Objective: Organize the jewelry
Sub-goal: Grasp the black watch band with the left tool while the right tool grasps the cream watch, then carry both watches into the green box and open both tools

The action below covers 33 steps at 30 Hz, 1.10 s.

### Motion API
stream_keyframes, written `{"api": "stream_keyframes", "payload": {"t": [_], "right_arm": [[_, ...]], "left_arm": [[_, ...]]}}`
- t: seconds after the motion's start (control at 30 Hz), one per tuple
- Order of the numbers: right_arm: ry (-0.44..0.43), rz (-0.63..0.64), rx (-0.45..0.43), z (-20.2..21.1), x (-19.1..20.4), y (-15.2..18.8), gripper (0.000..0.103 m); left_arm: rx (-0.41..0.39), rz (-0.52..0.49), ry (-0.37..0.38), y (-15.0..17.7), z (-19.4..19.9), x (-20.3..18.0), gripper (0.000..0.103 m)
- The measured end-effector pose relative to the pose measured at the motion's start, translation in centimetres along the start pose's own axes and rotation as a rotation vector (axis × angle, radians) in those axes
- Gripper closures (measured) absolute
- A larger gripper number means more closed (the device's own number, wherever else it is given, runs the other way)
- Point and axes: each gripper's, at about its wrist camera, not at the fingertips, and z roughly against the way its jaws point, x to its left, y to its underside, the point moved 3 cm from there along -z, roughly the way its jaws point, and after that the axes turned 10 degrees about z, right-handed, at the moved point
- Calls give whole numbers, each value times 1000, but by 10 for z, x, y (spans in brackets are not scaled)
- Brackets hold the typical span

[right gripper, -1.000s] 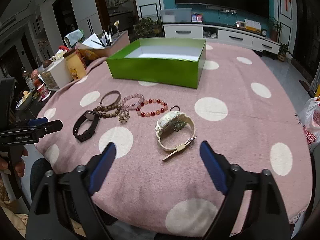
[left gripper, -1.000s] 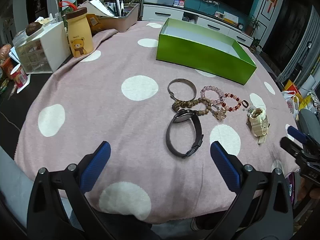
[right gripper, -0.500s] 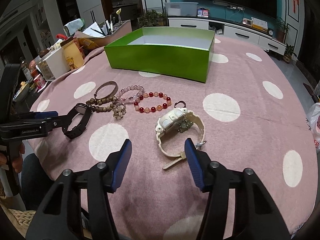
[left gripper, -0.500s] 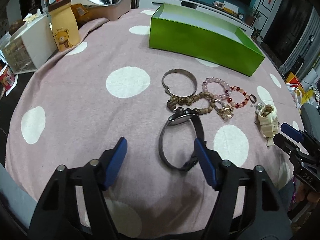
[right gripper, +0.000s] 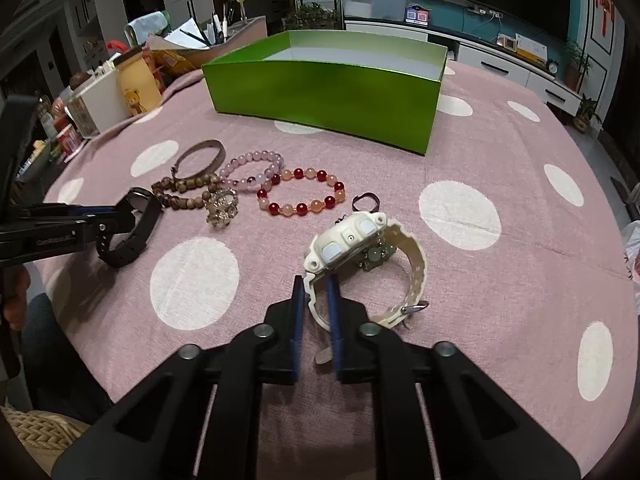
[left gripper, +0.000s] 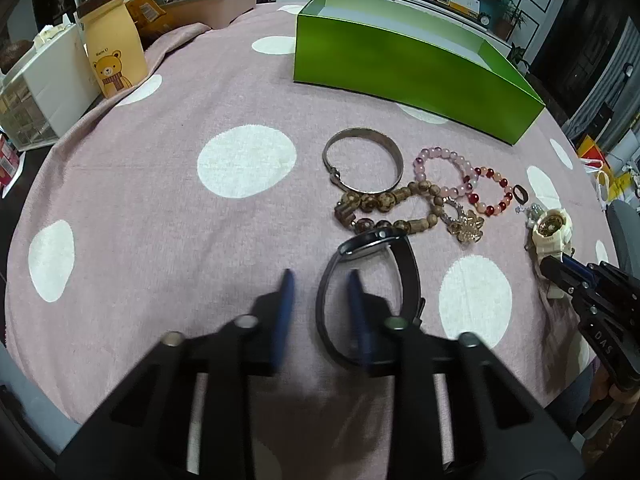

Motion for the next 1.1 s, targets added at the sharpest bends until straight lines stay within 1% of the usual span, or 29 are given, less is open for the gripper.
{"api": "stream_keyframes", "payload": {"t": [0.07,0.13,0.27,0.4,0.53,0.73,0.87,1.0,1.1], "right_arm": [[-7,-8,-11,4,-2,0,95],[-34,-26,-17,12,-5,1,95],[-98,-59,-98,36,-11,-5,95],[-108,-77,-168,59,-19,-17,95],[-78,-56,-218,74,-24,-32,95],[-38,-2,-256,73,-30,-59,95],[-21,27,-273,63,-37,-81,95],[0,61,-285,51,-43,-105,95],[15,86,-289,39,-48,-126,95]], "left_arm": [[-3,2,1,-1,0,1,92],[-3,10,14,-1,-1,2,98],[-14,18,26,0,2,3,99],[-42,24,44,-2,14,2,99],[-86,26,72,-15,33,0,99],[-166,0,74,-50,53,-11,99],[-224,-26,64,-82,60,-26,99],[-272,-42,62,-119,62,-41,99],[-285,-45,62,-146,56,-52,99]]}}
